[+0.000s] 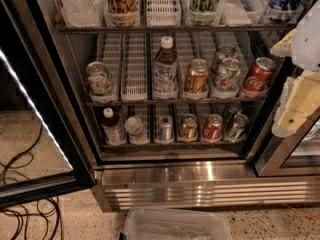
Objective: Pick blue plastic bottle from bottom shelf of fridge
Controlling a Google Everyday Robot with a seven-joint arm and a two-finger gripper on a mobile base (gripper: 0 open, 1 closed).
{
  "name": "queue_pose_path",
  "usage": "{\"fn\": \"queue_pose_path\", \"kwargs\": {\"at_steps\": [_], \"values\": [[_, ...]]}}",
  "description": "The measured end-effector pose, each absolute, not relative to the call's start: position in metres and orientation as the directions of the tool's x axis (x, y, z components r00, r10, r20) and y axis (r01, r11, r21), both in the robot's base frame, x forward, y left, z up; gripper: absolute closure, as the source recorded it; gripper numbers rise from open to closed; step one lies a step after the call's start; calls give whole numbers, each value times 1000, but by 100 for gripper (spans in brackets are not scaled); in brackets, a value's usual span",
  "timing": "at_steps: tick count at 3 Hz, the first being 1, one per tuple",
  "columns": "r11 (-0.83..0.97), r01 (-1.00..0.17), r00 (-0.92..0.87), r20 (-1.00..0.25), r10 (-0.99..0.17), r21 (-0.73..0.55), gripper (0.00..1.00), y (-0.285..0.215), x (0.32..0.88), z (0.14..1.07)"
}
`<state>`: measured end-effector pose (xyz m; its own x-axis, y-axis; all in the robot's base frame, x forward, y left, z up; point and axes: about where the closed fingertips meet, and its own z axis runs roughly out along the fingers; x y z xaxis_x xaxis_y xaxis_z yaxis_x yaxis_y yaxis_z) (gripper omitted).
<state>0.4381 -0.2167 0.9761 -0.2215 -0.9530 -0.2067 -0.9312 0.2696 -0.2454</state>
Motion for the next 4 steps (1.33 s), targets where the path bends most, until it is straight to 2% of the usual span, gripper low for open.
{"fn": "queue_pose_path", "kwargs": {"at_steps": [1, 2, 4], "values": [[270, -931, -222, -207, -953, -245, 0, -217, 438, 976], [316, -926, -253, -283, -925, -208, 0, -201, 439, 953], [338, -939, -262, -502, -824, -65, 0, -129, 436, 879]]}}
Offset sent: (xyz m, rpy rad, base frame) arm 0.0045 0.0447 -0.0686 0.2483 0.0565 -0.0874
